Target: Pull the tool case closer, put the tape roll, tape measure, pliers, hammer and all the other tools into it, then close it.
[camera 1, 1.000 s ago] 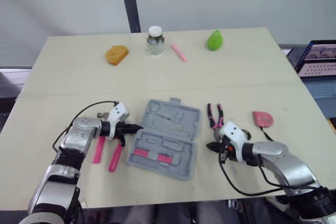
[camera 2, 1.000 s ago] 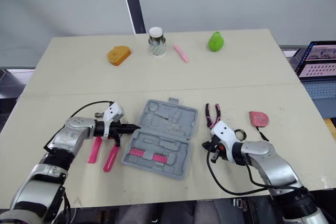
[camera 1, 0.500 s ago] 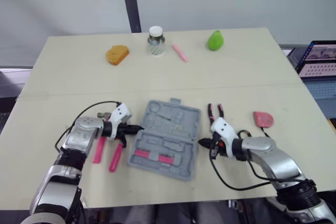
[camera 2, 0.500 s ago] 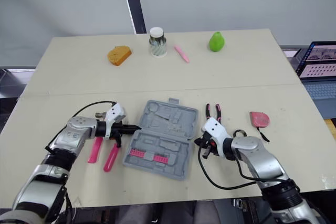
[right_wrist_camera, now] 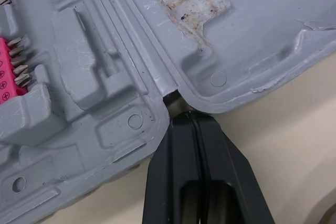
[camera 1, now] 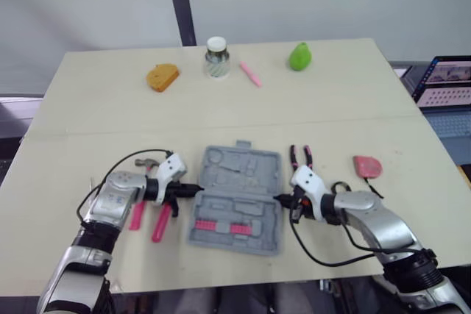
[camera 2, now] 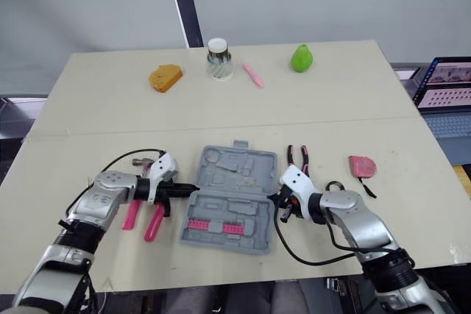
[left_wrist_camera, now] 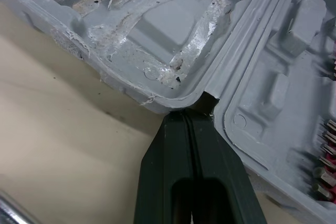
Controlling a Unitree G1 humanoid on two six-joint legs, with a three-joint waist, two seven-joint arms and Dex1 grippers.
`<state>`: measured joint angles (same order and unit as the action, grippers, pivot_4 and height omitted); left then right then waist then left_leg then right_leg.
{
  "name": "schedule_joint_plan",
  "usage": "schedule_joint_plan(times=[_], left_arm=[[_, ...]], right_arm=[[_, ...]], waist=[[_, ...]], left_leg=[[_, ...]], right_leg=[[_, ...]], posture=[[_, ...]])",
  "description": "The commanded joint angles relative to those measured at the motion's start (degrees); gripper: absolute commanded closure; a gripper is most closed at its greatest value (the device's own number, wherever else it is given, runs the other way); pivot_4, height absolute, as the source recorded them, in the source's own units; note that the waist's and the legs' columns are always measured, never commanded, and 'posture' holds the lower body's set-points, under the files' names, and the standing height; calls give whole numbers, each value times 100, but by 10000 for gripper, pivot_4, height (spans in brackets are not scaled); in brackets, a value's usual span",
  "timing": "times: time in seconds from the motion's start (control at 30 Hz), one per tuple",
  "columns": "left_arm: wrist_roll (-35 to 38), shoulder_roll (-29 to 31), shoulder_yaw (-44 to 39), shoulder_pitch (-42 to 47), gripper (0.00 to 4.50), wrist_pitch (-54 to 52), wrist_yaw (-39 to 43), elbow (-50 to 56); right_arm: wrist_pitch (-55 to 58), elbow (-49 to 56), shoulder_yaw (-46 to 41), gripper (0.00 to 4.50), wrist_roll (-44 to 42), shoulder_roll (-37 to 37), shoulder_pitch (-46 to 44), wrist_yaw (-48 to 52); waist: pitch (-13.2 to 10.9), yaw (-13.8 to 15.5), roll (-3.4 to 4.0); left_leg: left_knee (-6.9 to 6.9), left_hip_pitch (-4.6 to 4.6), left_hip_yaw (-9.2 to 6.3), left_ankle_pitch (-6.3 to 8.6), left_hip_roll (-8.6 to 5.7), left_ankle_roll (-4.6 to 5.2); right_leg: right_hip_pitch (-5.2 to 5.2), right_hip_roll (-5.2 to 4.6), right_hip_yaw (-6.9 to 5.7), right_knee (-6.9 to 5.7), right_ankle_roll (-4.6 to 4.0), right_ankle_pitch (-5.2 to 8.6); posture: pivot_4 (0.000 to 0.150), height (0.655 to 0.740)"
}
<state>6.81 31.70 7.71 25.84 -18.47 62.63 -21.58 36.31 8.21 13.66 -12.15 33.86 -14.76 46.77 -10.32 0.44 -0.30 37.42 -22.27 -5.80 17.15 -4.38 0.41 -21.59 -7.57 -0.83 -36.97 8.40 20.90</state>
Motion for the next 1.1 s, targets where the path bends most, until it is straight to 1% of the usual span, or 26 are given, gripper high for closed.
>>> schedule_joint_plan(times=[0.03, 0.5, 1.1], left_arm=[[70, 17, 125, -257, 45000, -187, 99, 349], [317, 52, 93, -1011, 45000, -877, -39, 1685], [570, 244, 38, -1659, 45000, -1236, -233, 2416]], right_arm=[[-89, 127, 81, 44690, -37, -26, 40, 139], [-72, 351, 66, 44690, -87, 120, 266, 282], [86, 722, 67, 44690, -162, 294, 572, 450]], waist=[[0, -28, 0], [4, -43, 2], [4, -46, 2]], left_leg=[[0, 0, 0, 0, 0, 0], [-4, 2, -1, 0, 0, 0], [-10, 2, -1, 1, 2, 0]], right_leg=[[0, 0, 0, 0, 0, 0], [2, -2, 3, 2, 0, 0], [2, -2, 6, 10, -1, 0]], posture=[[1500, 7341], [1500, 7341], [1500, 7341]])
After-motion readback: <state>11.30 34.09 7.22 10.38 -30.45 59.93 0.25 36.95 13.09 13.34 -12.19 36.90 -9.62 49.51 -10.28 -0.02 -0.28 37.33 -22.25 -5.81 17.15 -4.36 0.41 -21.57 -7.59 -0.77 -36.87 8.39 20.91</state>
